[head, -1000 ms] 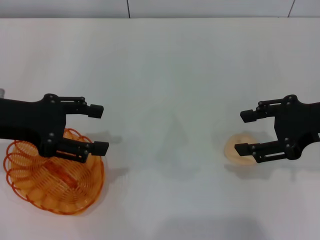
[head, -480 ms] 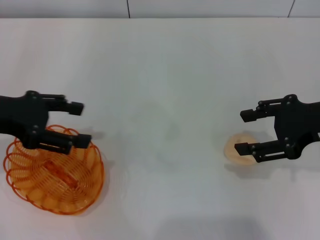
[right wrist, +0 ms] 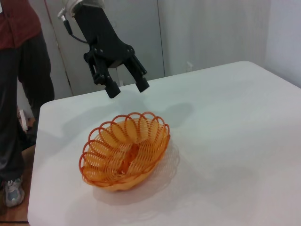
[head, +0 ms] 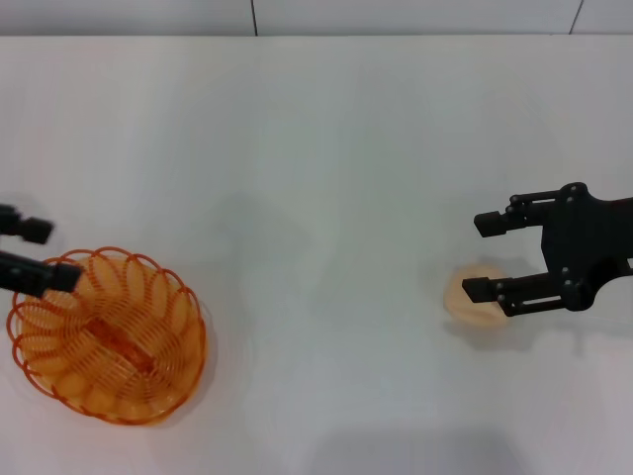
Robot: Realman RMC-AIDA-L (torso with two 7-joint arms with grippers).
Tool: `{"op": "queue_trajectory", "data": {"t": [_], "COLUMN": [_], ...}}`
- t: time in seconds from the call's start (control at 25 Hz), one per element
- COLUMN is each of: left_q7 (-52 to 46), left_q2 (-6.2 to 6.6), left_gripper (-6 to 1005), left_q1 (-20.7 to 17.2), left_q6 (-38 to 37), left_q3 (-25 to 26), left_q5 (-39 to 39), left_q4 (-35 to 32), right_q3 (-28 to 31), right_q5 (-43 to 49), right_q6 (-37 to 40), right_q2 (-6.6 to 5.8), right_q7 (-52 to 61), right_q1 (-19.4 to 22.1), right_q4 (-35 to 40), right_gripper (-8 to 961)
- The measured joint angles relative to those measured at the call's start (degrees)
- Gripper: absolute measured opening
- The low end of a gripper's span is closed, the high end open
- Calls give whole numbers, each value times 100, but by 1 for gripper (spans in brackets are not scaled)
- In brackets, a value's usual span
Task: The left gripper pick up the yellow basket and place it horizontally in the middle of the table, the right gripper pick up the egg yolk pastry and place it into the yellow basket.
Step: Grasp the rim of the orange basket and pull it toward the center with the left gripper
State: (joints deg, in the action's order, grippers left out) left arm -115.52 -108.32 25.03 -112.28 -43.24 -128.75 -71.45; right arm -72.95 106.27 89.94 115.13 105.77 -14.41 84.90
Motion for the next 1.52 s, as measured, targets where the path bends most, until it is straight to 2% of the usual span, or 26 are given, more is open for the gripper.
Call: {"op": "queue_trajectory", "data": {"t": [0.24, 0.48, 0.76, 1.04, 1.52], "left_q7": [-359, -324, -265, -257, -189], "left_q2": [199, 233, 147, -67, -168], "left_gripper": [848, 841, 834, 826, 814], "left_q1": [86, 270, 399, 428, 439], "left_q6": [-84, -67, 100, 407, 884], "left_q3": [36, 6, -16, -26, -20], "left_q5": [-826, -1725, -2067, -2317, -2337], "left_q4": [-169, -147, -75, 182, 603], "right_q3": [0, 6, -29, -32, -20], "right_q5": [-2, -2, -2, -1, -1], "right_q6": [-4, -21, -76, -83, -83], "right_q2": [0, 0, 5, 9, 9], "right_q7": [48, 90, 137, 153, 154], "right_q1": [0, -41, -60, -56, -53], "right_q4": [26, 46, 22, 4, -25], "right_gripper": [722, 722, 722, 722, 723]}}
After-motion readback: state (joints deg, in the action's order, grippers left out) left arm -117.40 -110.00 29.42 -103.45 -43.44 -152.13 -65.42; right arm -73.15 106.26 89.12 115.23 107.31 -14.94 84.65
